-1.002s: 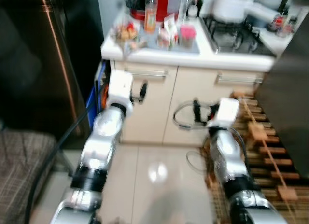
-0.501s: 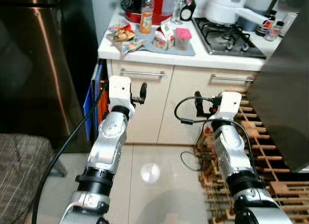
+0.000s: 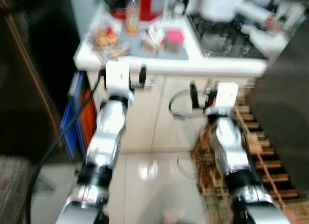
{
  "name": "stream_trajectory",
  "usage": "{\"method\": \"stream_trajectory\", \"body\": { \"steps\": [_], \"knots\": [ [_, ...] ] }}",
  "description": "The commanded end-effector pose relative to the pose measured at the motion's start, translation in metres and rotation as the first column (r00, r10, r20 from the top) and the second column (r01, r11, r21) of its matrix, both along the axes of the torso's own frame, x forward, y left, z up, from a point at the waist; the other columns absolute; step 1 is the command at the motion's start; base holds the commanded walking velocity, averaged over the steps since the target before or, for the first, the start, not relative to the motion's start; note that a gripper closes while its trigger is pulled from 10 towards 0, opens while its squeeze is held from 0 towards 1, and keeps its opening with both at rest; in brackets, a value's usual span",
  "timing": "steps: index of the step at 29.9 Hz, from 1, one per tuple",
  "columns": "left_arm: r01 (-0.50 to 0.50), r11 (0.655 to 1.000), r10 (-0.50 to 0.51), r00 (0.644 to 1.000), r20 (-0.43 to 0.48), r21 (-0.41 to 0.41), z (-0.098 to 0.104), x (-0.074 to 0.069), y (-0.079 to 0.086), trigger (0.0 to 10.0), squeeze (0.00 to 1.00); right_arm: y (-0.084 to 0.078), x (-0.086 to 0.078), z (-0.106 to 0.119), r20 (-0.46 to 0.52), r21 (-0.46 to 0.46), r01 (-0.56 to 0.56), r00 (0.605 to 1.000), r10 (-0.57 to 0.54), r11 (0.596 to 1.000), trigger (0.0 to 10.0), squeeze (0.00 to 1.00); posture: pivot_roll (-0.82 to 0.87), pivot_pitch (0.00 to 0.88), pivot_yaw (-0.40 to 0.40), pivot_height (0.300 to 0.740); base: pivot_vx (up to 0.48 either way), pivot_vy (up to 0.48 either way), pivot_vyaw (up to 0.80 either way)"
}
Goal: Restocking fridge
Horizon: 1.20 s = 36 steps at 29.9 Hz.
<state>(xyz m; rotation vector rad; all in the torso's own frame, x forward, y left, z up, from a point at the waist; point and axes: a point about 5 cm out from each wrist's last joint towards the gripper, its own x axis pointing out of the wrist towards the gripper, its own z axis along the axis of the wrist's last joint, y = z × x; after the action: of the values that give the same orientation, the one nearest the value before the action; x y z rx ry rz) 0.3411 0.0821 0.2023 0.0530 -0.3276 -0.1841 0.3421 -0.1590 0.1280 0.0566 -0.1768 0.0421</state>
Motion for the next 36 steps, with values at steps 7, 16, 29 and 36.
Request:
{"method": "stream_trajectory", "body": {
  "steps": [7, 16, 29, 36],
  "knots": [
    [0.014, 0.999, -0.022, 0.974, 0.227, 0.038, 0.052, -0.004, 0.0, 10.0, 0.0, 0.012, -0.001, 0.017, 0.069, 0.014, -0.018, 0.998, 0.017, 1.0, 10.0, 0.05, -0.04, 0.0, -0.059, 0.74, 0.458, 0.0, 0.0],
    [0.148, 0.988, -0.14, 0.976, 0.165, -0.039, 0.073, 0.02, -0.005, 10.0, 0.0, -0.001, -0.022, 0.006, 0.017, 0.007, -0.037, 0.999, 0.036, 0.999, 10.0, 0.05, -0.05, 0.0, -0.06, 0.74, 0.473, 0.0, 0.0],
    [0.168, 0.984, -0.168, 0.986, -0.007, 0.053, 0.065, 0.045, -0.013, 10.0, 0.0, -0.003, -0.052, 0.018, 0.021, -0.013, -0.133, 0.991, 0.133, 0.991, 10.0, 0.06, -0.09, 0.0, -0.047, 0.74, 0.245, 0.0, 0.0],
    [0.286, 0.958, -0.283, 0.949, -0.139, 0.007, 0.048, 0.053, -0.023, 10.0, 0.0, -0.004, -0.06, 0.016, -0.01, 0.003, -0.148, 0.989, 0.148, 0.989, 10.0, 0.05, -0.1, 0.0, -0.034, 0.74, 0.0, 0.0, 0.0]
  ]
}}
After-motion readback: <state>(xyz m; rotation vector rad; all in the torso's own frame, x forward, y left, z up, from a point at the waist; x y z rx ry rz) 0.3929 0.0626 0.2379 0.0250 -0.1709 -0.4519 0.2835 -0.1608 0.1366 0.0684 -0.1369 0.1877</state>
